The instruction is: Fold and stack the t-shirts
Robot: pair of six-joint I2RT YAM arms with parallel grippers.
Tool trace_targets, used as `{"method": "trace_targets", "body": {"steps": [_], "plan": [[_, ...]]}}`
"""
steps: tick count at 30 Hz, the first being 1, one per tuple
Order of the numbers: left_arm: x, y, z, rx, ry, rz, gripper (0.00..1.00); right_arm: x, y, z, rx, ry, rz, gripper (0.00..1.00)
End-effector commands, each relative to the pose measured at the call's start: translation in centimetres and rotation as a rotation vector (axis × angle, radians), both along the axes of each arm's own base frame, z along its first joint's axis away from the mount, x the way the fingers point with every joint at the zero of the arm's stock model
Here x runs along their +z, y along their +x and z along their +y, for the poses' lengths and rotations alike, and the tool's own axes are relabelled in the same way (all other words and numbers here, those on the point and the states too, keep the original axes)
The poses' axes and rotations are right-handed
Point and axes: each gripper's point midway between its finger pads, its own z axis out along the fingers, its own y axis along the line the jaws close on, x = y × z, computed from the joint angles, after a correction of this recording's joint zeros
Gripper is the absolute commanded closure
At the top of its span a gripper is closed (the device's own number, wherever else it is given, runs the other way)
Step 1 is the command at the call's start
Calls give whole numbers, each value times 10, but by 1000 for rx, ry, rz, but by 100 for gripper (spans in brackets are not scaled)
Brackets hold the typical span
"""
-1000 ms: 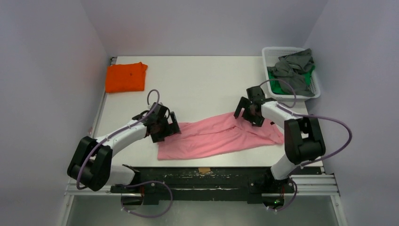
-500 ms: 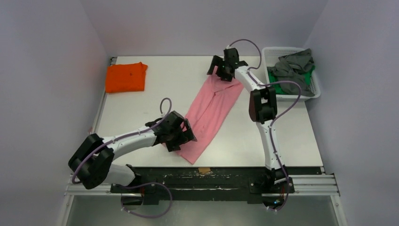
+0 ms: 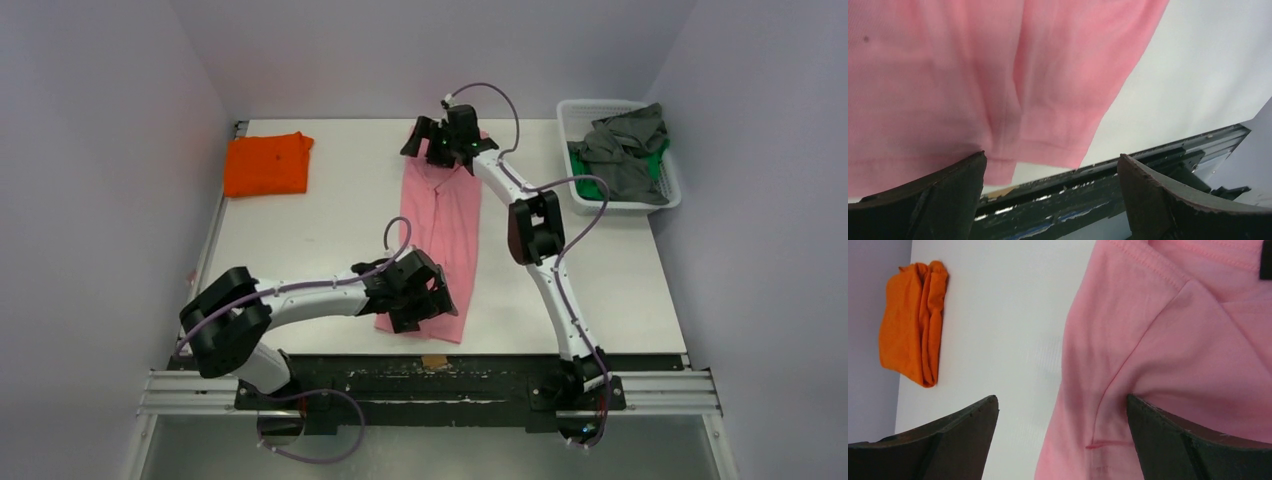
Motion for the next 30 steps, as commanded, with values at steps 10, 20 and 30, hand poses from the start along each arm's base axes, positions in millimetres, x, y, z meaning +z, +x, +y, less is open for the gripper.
{"method": "trace_targets", "body": {"steps": [10, 20, 30], "plan": [[40, -22, 125, 1, 236, -272, 0, 164, -147, -80, -9, -287, -171, 1], [-3, -22, 142, -122, 270, -203, 18, 35, -365, -112, 41, -293, 170, 12], [-47, -15, 128, -148, 280, -70, 63, -12, -468, -85, 207, -257, 314, 29]]}}
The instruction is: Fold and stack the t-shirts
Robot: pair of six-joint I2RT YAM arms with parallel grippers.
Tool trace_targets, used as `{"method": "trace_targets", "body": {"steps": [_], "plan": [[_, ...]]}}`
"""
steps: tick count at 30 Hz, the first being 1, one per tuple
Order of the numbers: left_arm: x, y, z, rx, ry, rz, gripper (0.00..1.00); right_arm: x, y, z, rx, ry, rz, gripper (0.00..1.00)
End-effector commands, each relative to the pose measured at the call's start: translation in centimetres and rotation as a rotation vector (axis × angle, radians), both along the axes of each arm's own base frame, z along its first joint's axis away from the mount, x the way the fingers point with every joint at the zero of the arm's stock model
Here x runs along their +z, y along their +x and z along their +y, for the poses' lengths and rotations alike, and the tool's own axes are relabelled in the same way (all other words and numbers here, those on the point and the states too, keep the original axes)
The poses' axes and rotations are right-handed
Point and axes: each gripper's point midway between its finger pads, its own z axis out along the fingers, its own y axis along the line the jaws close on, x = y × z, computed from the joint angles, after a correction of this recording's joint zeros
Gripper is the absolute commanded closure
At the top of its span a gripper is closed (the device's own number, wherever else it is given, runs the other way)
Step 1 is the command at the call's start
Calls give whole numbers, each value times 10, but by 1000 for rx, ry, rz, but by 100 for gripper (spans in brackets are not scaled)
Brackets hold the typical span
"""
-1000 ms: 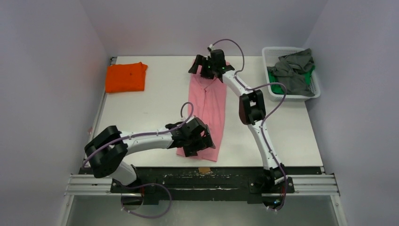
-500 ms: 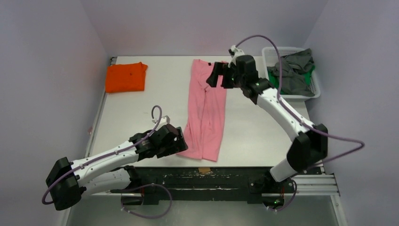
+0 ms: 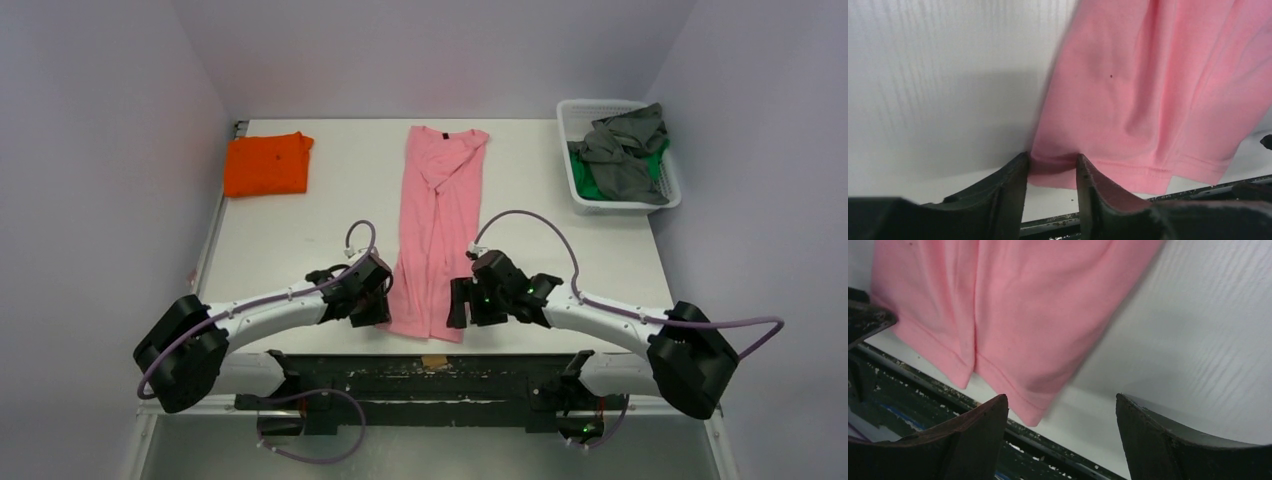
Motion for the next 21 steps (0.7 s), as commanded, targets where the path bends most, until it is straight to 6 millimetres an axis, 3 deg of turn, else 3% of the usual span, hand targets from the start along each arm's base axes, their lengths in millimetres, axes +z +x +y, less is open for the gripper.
{"method": "trace_targets", "body": {"steps": [1, 4, 6, 10, 16, 21], "plan": [[-26, -13, -7, -48, -9, 89, 73, 11, -13, 27, -17, 112, 4, 31], [-34, -23, -3, -31, -13, 125, 94, 2, -31, 33, 0, 114, 31, 33], [-38, -32, 1, -22, -19, 153, 100, -6, -35, 31, -9, 86, 40, 35], [-43, -44, 7, -2, -21, 179, 100, -21, -38, 27, -32, 32, 42, 45], [-37, -62, 7, 36, 21, 193, 100, -21, -39, 19, -58, -22, 27, 98], [-21, -79, 29, 71, 95, 152, 100, -12, -59, 3, -43, -9, 41, 100]]}}
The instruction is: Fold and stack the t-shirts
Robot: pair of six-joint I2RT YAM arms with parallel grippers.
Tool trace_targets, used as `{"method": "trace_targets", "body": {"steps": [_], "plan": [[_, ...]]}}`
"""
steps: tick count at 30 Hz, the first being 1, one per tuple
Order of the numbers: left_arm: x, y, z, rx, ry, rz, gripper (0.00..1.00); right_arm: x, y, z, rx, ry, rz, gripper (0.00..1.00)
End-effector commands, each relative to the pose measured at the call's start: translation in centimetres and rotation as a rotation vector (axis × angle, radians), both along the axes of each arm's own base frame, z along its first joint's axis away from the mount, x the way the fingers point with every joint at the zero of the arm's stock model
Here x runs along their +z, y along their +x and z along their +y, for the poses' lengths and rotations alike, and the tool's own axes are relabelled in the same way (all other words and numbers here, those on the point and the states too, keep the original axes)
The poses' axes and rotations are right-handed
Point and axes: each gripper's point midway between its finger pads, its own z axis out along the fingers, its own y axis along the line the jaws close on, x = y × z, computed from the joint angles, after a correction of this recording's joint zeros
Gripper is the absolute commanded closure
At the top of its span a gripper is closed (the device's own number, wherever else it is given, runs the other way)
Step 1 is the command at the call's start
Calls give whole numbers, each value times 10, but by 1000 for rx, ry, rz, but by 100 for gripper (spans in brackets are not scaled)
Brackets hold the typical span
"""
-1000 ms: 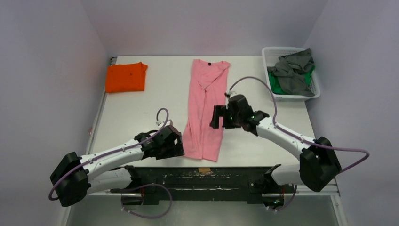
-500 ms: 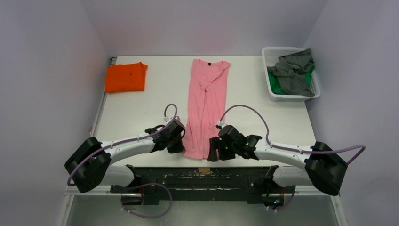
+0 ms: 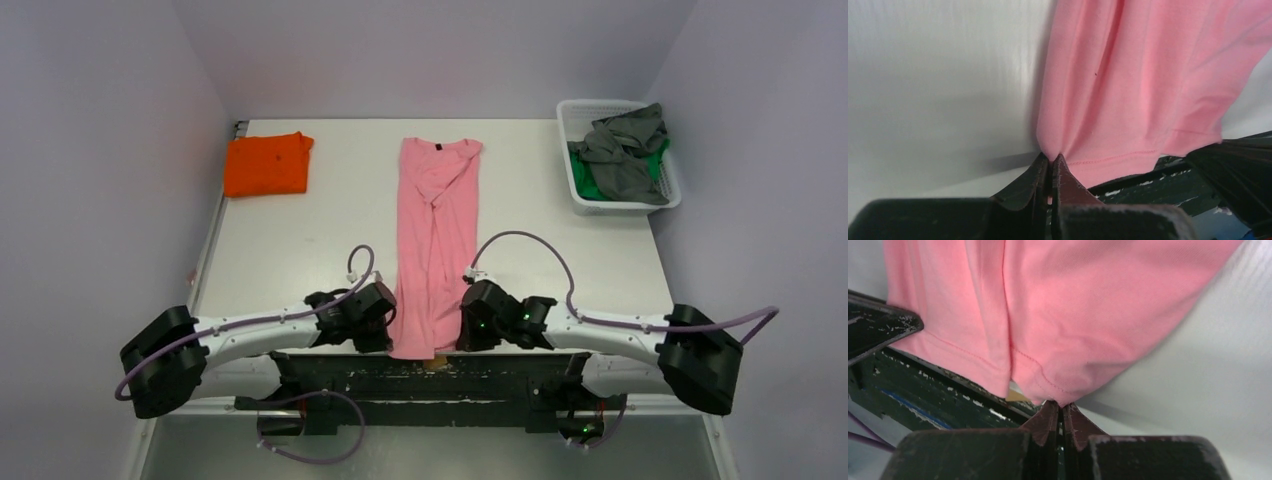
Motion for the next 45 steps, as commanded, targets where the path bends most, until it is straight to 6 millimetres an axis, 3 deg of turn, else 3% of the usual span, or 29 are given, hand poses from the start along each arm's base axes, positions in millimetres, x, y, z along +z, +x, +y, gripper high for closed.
{"method": "trace_targets", "body": {"steps": [1, 5, 10, 16, 19, 26, 32, 37, 41, 45], "plan": [[-15, -40, 59, 48, 201, 89, 100, 8, -16, -18, -15, 16, 5, 100], [-2, -40, 37, -25, 75, 53, 100, 24, -25, -12, 27, 122, 4, 100], [32, -23, 6, -81, 4, -11, 100, 43, -17, 6, 73, 182, -44, 100], [70, 15, -15, -29, -91, -73, 100, 64, -4, 29, 117, 206, -85, 100], [79, 37, -18, 2, -107, -77, 100, 72, 10, 30, 111, 165, -110, 100], [98, 98, -29, 47, -78, -137, 100, 85, 72, 21, 10, 150, -180, 100], [108, 163, -28, 111, -55, -144, 100, 101, 148, 4, -85, 116, -245, 100], [106, 206, -20, 149, -8, -136, 100, 105, 203, -14, -188, 111, -278, 100], [101, 241, -14, 175, 7, -139, 100, 100, 236, -13, -187, 138, -262, 100], [96, 263, -18, 153, -12, -119, 100, 98, 264, -12, -188, 160, -266, 100]]}}
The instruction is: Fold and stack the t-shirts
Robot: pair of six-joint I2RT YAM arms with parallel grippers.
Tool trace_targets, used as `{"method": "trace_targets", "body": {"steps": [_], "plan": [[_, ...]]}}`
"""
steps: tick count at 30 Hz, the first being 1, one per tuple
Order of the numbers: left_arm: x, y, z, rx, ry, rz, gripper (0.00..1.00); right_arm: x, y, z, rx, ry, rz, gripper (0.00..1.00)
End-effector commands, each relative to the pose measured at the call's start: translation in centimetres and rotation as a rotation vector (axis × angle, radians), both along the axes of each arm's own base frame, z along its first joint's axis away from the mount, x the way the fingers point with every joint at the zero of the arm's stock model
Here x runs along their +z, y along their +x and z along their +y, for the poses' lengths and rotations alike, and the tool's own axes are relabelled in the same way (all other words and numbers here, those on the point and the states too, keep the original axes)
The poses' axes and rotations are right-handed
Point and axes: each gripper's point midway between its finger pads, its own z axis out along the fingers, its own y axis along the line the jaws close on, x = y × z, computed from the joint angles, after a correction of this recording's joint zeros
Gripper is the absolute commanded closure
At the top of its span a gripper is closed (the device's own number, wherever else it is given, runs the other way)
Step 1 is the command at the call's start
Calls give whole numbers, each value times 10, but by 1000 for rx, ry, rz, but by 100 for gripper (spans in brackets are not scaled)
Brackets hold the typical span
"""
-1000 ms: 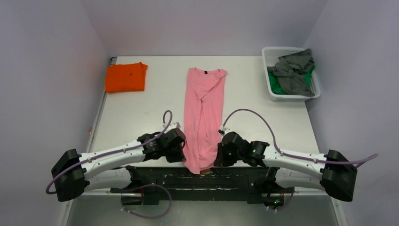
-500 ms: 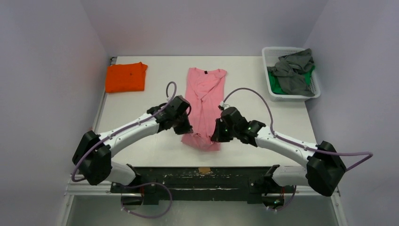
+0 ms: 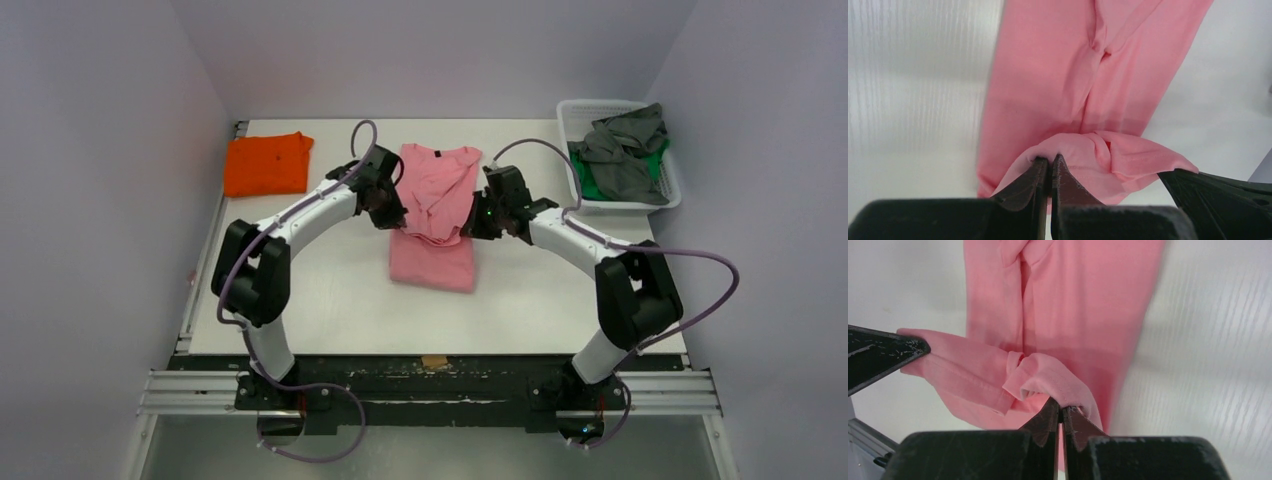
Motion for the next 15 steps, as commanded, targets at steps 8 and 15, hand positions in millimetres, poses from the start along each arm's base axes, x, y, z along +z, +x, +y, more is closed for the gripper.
{"method": "trace_targets", "body": {"steps": [8, 15], "plan": [[-7, 60, -2, -50, 14, 0, 99, 9, 74, 0, 16, 70, -78, 100], [0, 96, -9, -135, -31, -20, 46, -5, 117, -8, -47, 107, -49, 75]]}}
